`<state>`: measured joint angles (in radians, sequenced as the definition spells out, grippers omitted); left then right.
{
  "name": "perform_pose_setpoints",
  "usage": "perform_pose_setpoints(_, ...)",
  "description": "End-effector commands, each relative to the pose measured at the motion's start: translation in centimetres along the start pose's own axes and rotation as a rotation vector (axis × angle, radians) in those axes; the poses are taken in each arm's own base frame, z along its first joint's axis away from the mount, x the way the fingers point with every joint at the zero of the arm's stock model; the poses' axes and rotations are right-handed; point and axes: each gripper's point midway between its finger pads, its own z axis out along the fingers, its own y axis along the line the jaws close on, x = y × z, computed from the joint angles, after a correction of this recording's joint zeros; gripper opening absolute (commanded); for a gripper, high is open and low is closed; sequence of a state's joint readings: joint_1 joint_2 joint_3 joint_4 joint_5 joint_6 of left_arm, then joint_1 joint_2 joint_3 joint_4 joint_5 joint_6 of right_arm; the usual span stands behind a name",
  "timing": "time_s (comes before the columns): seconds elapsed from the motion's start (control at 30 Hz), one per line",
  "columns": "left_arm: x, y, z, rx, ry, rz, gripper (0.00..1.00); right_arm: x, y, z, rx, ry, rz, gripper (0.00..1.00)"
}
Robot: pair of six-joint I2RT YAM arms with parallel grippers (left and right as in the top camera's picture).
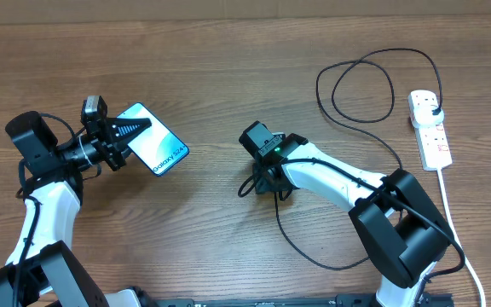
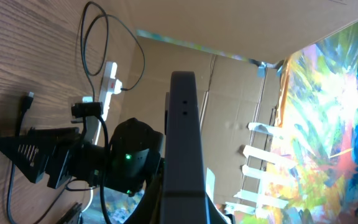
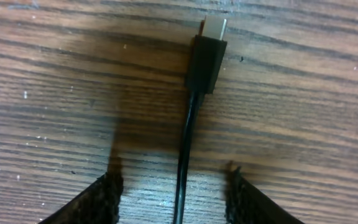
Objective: Plug charger to phone and switch on socket
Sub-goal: 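Carry the cable plug with the right gripper toward the phone, then raise the plug to the phone's bottom edge with the right gripper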
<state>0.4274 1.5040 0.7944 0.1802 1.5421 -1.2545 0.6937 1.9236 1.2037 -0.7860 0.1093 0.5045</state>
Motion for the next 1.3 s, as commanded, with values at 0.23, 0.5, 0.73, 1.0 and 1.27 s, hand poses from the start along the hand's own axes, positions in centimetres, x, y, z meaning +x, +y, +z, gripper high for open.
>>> perform_pose_setpoints(0.23,0.7,-1.3,-0.1,0.013,0.036,0.032,0.04,0.9,-0.6,1.4,0.031,0.042,0.022,0.28)
perform_pose_setpoints(0.5,0.7,-1.3,-0.1,0.013,0.036,0.032,0.04,2.3,-1.4,3.0,0.077,0.111,0.014,0.29)
perform_pose_setpoints(0.73,0.7,-1.3,-0.1,0.013,0.036,0.036,0.04,3.1,-1.9,3.0,0.098,0.145,0.01,0.04)
perform_pose_setpoints(1.0,0.7,-1.3,-0.1,0.014,0.035,0.101,0.04,3.4,-2.0,0.0,0.11,0.194,0.005,0.04)
perform_pose_setpoints(1.27,0.9,-1.3,0.1,0.017,0.04,0.278,0.04,1.2,2.2,-11.4,-0.207,0.063,-0.016,0.04)
